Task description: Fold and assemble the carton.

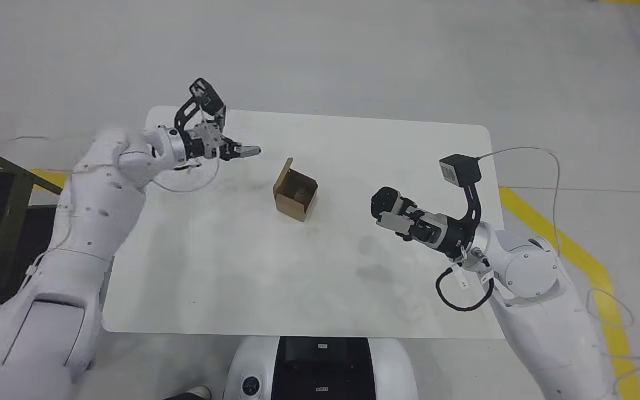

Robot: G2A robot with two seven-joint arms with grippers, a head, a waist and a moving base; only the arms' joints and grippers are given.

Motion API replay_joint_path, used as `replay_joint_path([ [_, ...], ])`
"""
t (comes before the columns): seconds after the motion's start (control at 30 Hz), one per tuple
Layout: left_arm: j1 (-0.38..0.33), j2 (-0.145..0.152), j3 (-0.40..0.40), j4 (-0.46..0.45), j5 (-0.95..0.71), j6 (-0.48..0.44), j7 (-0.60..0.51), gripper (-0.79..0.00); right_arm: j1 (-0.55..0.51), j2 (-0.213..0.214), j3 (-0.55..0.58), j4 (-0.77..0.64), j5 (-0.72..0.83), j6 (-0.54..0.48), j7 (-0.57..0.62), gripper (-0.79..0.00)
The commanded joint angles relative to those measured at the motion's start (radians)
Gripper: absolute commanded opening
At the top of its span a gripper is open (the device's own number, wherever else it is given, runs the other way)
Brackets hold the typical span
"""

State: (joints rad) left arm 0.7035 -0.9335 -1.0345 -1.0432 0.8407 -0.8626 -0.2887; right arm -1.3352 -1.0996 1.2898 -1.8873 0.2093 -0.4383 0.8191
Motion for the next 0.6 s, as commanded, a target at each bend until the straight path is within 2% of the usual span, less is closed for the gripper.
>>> replay_joint_path([
  [0.0,-0.02,-0.024,0.053,0.03,0.082,0.046,0.122,0.0,0.0,0.0,0.0,0.0,0.0,0.0,0.0,0.0],
  [0.13,-0.063,-0.071,0.139,0.099,0.154,0.12,0.245,0.0,0.0,0.0,0.0,0.0,0.0,0.0,0.0,0.0],
  [0.27,-0.111,-0.119,0.224,0.188,0.208,0.15,0.291,0.0,0.0,0.0,0.0,0.0,0.0,0.0,0.0,0.0],
  [0.4,-0.163,-0.165,0.296,0.287,0.246,0.119,0.312,0.0,0.0,0.0,0.0,0.0,0.0,0.0,0.0,0.0],
  [0.57,-0.213,-0.21,0.347,0.399,0.255,0.04,0.345,0.0,0.0,0.0,0.0,0.0,0.0,0.0,0.0,0.0],
])
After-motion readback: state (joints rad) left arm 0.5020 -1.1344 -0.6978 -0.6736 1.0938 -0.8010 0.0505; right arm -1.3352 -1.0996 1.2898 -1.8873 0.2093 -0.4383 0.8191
